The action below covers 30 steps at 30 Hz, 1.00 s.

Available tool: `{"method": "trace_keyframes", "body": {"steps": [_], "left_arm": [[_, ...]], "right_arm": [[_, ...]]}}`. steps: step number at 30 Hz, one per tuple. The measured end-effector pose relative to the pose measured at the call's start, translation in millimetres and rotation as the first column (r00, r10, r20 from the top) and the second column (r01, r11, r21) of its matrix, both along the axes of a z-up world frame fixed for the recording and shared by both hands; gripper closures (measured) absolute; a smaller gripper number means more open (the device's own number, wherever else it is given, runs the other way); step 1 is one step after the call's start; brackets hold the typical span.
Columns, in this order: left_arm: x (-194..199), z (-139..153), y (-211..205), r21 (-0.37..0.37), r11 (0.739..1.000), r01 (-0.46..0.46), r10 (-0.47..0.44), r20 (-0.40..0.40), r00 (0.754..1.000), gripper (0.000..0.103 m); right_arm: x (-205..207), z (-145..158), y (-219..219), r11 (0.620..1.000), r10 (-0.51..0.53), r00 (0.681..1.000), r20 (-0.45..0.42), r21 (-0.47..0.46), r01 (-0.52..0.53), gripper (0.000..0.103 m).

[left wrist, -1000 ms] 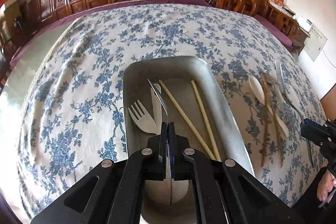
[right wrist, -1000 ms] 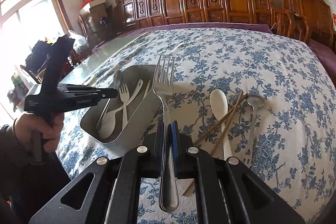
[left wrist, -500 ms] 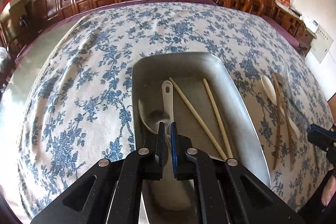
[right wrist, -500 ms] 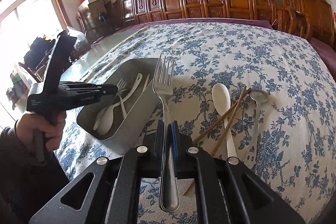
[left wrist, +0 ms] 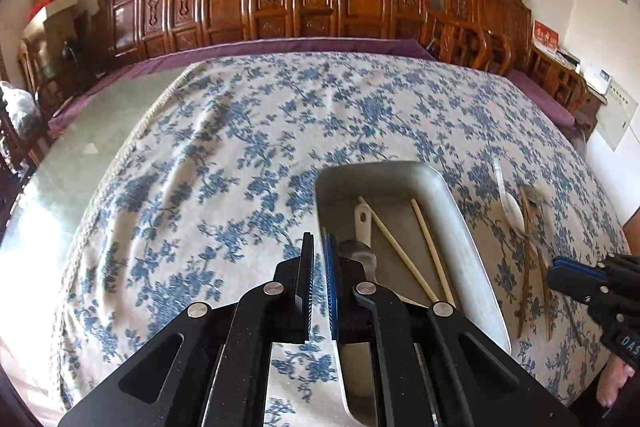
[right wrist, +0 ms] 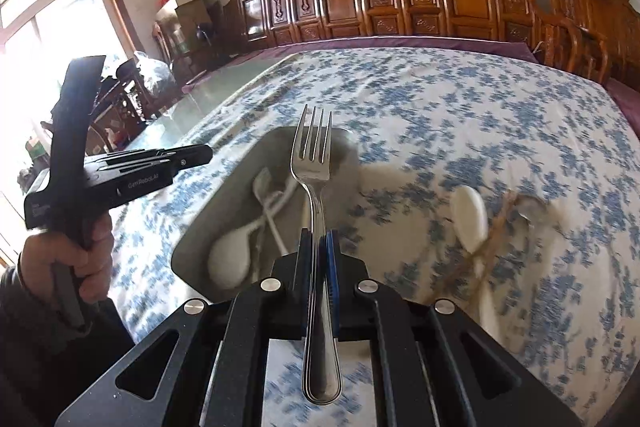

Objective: Organize utensils
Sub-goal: 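Lower the metal fork into the grey tray and open the right tool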

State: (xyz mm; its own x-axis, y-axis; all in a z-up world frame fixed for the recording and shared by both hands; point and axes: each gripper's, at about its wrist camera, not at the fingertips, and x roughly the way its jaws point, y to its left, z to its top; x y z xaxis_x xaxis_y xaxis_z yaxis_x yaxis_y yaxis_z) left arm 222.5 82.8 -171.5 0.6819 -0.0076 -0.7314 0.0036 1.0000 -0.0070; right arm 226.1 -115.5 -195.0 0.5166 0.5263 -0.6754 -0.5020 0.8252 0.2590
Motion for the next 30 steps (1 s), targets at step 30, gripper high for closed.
{"method": "trace_keyframes", "body": {"steps": [30], "left_arm": [[-1.4, 9.7, 33.8, -0.019, 0.998, -0.058, 0.058, 0.024, 0.998, 0.098]], "right_arm": [[57.5, -48.1, 97.9, 0.994, -0.089, 0.988, -0.123, -0.071, 0.081, 0.093]]}}
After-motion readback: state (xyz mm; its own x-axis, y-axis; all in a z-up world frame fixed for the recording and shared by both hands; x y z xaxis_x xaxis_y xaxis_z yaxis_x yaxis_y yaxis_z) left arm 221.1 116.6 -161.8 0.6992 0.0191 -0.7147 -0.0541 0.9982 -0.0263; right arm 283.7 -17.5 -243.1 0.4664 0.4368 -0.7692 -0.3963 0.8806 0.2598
